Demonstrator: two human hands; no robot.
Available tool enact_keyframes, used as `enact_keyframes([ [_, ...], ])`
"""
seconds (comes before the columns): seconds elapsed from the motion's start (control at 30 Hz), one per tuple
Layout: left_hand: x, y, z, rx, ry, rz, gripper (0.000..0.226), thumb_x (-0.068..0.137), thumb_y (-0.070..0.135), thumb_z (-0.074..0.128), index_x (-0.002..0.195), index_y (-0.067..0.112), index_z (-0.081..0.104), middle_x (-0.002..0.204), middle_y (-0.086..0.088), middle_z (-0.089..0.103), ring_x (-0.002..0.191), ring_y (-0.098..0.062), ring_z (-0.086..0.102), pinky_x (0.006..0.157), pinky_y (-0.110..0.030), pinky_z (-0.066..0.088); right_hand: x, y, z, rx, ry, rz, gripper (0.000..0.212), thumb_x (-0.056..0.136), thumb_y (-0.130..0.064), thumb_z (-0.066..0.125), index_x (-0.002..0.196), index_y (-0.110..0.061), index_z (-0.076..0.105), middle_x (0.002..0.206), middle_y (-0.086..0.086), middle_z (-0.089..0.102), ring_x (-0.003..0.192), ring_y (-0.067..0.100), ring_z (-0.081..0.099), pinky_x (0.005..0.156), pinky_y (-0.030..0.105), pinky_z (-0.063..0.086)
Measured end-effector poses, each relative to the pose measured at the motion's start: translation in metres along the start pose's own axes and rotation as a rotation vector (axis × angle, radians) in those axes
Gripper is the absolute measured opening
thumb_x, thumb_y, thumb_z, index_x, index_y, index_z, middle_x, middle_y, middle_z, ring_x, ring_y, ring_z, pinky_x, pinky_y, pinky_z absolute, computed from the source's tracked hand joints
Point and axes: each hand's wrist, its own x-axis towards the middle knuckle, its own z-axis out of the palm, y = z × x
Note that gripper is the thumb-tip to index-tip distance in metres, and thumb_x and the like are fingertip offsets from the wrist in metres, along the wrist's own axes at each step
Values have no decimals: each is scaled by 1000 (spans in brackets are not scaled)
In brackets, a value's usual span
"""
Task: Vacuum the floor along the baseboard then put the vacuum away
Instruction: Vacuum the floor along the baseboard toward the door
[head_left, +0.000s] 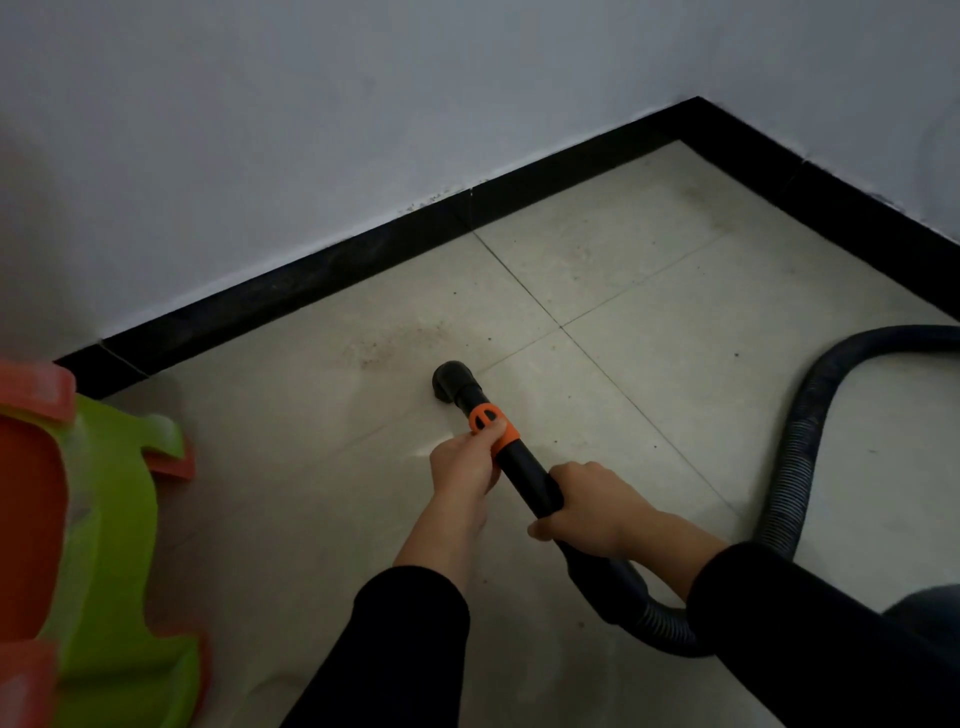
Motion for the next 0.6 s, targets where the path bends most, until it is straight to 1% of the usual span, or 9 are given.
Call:
enact_keyframes([
  [0.2, -1, -4, 15, 28, -21, -2, 26, 80, 19, 78, 68, 9, 57, 73, -6, 59, 80, -25, 61, 90, -42, 55, -4, 14, 0, 24, 15, 33, 34, 79, -43, 70, 94, -19, 52, 88, 2, 59, 80, 20, 61, 70, 29, 50],
  [0.3, 2, -4, 20, 43, -44, 5, 24, 80, 19, 78, 70, 10, 58, 75, -7, 61, 81, -24, 62, 90, -42, 55, -2, 19, 0, 40, 24, 48, 35, 78, -44, 70, 94, -20, 52, 90, 3, 61, 82, 20, 62, 72, 30, 52],
  [0.4, 10, -3, 24, 65, -73, 21, 23, 79, 19, 78, 73, 10, 59, 78, -8, 63, 89, -27, 65, 91, -42, 54, 4, 21, 1, 70, 38, 69, 37, 78, -45, 71, 98, -19, 55, 92, 3, 63, 83, 19, 63, 77, 34, 55],
  [0.47, 17, 0, 26, 76, -91, 33, 22, 79, 20, 78, 75, 10, 60, 80, -8, 64, 91, -27, 66, 91, -42, 54, 10, 21, 1, 91, 48, 82, 41, 76, -46, 71, 102, -18, 57, 93, 3, 63, 83, 19, 64, 79, 36, 56],
  [0.6, 28, 7, 26, 112, -124, 66, 19, 80, 19, 77, 77, 8, 63, 81, -7, 64, 89, -25, 66, 91, -40, 55, 18, 17, -2, 109, 57, 83, 37, 76, -46, 71, 96, -19, 54, 92, 3, 62, 83, 19, 62, 76, 33, 55],
])
